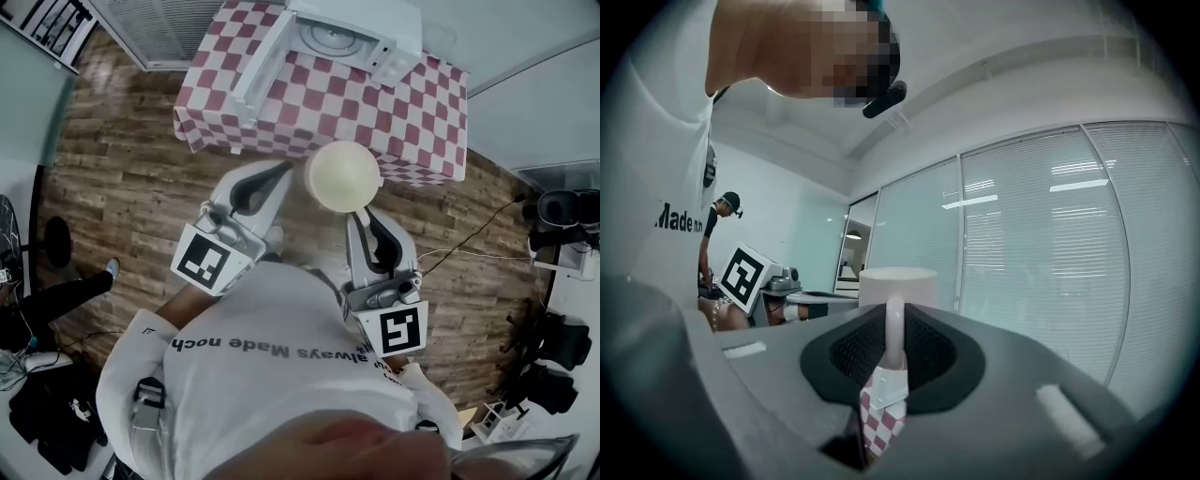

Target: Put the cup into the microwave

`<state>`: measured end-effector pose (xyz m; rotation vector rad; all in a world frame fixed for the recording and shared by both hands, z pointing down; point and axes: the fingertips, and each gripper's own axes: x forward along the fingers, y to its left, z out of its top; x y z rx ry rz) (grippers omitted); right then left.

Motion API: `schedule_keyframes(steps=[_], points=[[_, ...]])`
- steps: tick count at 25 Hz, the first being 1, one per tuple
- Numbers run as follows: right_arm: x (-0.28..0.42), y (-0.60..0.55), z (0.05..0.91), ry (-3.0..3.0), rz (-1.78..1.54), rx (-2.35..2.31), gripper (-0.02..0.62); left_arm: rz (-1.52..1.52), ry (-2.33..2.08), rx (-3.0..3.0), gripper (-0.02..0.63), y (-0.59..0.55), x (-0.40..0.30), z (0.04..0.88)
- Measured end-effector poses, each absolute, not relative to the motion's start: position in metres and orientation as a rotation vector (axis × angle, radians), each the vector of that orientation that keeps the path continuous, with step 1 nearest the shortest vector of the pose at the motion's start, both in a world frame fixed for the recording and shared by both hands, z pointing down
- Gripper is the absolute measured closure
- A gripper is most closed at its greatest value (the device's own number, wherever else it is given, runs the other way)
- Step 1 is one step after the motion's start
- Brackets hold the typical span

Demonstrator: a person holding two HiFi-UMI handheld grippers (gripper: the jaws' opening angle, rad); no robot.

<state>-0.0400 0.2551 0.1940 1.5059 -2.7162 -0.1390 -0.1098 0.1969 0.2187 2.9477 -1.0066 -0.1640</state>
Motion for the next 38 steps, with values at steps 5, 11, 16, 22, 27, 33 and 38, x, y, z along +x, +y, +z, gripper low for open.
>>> schedule_keyframes(steps=[5,11,16,22,27,33,38], points=[[-0.055,0.23,0.199,-2.678,-0.14,1.53,0.554,-0.17,-0.986,2.948,0.603,0.173,-0.128,0.222],[-0.07,0.21,0.2,-2.668,-0.13,1.532,0.554,-0.172,-0.991,2.932,0.603,0.155,-0.145,0.223],[-0.072,0.199,0.205,-2.657,-0.131,1.516,0.554,-0.172,-0.977,2.925,0.602,0.144,-0.146,0.227],[-0.065,0.179,0.202,-2.66,-0.119,1.559,0.554,-0.164,-0.962,2.929,0.602,0.125,-0.138,0.228],[-0.048,0.164,0.208,-2.641,-0.127,1.55,0.554,-0.156,-0.943,2.937,0.603,0.106,-0.12,0.23],[-0.021,0.13,0.202,-2.662,-0.1,1.607,0.554,-0.155,-0.939,2.942,0.603,0.074,-0.09,0.229],[0.008,0.101,0.203,-2.684,-0.104,1.594,0.554,-0.132,-0.945,2.948,0.603,0.044,-0.06,0.229]])
